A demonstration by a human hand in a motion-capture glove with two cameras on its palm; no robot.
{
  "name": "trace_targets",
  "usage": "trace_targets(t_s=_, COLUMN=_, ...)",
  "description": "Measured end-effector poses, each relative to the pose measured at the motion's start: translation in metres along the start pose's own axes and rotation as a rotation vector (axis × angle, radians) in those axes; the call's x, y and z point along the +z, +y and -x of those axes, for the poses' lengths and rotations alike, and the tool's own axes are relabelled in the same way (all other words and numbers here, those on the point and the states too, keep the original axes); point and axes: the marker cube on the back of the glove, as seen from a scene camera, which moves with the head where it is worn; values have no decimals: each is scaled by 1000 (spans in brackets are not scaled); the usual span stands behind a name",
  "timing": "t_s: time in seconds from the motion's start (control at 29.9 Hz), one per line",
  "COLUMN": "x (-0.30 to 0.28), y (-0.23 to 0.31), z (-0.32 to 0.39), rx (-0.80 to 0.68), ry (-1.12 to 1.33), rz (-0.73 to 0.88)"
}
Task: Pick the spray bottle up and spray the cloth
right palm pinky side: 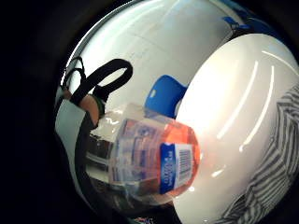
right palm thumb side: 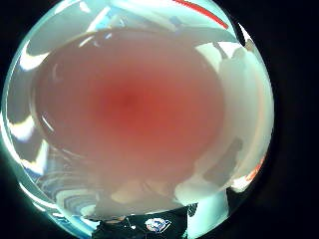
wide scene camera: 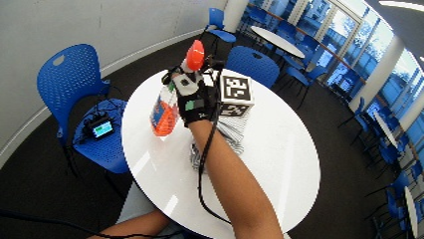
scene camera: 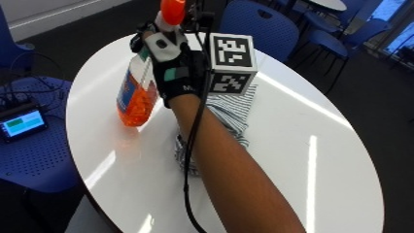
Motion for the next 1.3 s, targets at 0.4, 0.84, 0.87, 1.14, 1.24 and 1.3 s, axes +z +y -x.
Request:
trace_targets(t_s=0.4, x=3, y=-13, z=-21, rx=35, ry=79, rz=5)
trace_targets(t_s=0.84, x=-6, y=-23, z=20, rx=-122, ry=188, rz=13)
trace_targets(t_s=0.87, x=-5, y=-22, z=25, rx=-134, ry=201, rz=19)
trace_targets(t_s=1.14, x=-6, y=-17, z=49, rx=-184, ry=217, rz=11)
trace_targets(t_s=1.24, x=-8, y=-20, z=43, rx=-187, ry=233, rz=-15)
trace_targets(t_s=1.3, x=-7, y=-20, z=40, rx=-183, ry=240, rz=-27)
